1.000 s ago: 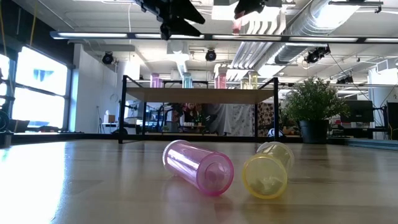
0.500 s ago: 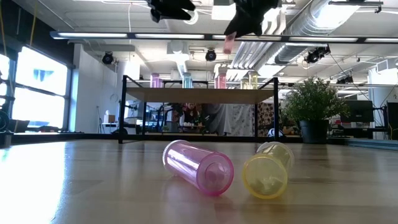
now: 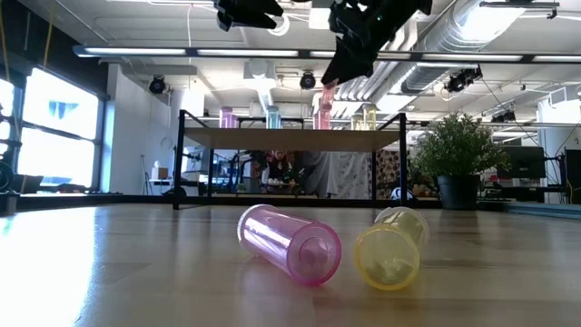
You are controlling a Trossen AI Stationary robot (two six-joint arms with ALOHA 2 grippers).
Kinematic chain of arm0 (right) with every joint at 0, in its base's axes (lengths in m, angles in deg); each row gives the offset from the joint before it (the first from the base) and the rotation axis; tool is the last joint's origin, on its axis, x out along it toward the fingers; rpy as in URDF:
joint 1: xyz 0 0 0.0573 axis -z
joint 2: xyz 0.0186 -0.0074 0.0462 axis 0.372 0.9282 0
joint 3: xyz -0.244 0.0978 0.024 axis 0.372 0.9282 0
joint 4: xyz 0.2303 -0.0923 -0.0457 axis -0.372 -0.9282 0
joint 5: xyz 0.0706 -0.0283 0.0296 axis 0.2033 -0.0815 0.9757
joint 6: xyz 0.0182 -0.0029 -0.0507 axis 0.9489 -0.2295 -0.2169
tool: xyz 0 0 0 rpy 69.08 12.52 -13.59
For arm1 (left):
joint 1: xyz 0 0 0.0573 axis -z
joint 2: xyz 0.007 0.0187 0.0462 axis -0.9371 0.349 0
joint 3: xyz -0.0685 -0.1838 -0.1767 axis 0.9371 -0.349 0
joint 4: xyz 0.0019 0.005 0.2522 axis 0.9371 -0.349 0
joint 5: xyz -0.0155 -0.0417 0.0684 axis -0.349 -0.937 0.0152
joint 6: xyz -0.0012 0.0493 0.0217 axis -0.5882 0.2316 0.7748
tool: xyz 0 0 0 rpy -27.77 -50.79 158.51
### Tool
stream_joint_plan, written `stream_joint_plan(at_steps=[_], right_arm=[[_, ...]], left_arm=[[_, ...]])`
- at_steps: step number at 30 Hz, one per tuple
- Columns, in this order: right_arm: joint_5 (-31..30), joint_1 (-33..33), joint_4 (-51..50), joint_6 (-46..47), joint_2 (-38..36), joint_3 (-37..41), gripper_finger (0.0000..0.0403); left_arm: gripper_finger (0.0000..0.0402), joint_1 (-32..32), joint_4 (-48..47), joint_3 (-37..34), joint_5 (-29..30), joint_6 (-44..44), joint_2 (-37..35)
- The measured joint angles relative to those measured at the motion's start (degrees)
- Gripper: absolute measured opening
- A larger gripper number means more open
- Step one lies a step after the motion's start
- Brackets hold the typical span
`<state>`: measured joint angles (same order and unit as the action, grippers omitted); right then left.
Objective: Pick and place medicine bottles onto shelf by color
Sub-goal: Put the orange pill bottle on the shelf aligned with the other orange pill bottles
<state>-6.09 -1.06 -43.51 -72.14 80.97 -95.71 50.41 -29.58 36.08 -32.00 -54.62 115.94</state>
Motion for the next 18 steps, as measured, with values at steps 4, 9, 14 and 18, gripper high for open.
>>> stream_joint_plan(at_steps=[4,9,14,18], right_arm=[[0.0,0.2,-0.2,-0.5,1.2,0.0,0.0103],[-0.5,0.5,-0.1,-2.5,1.3,0.0,0.0103],[-0.5,1.0,-0.6,-3.5,1.4,-0.6,0.0103],[-0.5,1.0,-1.9,-4.2,1.3,-4.3,0.0103]], left_arm=[[0.0239,0.0,-0.2,0.0,0.0,0.0,0.0],[0.0239,0.0,-0.6,0.0,0.1,0.0,0.0],[0.0239,0.0,-0.6,0.0,0.1,0.0,0.0],[0.0239,0.0,-0.6,0.0,0.1,0.0,0.0]])
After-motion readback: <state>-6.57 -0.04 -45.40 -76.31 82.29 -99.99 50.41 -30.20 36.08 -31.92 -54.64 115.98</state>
